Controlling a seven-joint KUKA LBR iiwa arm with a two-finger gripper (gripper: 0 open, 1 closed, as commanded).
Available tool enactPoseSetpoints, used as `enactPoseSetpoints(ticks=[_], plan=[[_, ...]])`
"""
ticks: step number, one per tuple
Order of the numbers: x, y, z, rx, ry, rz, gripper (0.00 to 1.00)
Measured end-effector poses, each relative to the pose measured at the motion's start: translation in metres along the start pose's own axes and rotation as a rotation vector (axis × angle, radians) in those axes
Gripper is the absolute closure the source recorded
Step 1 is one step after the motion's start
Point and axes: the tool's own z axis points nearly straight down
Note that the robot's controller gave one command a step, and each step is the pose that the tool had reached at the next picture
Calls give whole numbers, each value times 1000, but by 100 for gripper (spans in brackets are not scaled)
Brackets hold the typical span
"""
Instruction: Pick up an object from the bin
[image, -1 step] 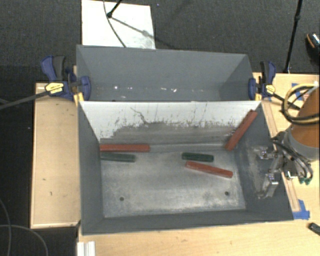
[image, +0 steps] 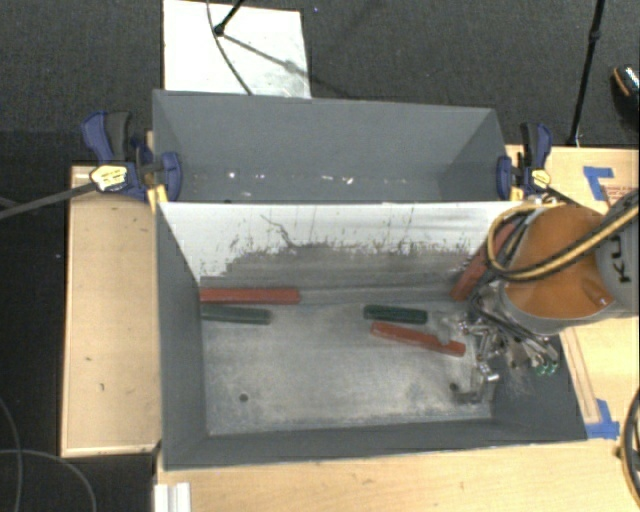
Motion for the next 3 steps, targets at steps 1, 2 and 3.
enactPoseSetpoints(ticks=[1,2,3], plan=[[-45,46,-3,1,-7,113,0],[-43,43,-3,3,-5,110,100],[-49,35,-157,5,-12,106,100]])
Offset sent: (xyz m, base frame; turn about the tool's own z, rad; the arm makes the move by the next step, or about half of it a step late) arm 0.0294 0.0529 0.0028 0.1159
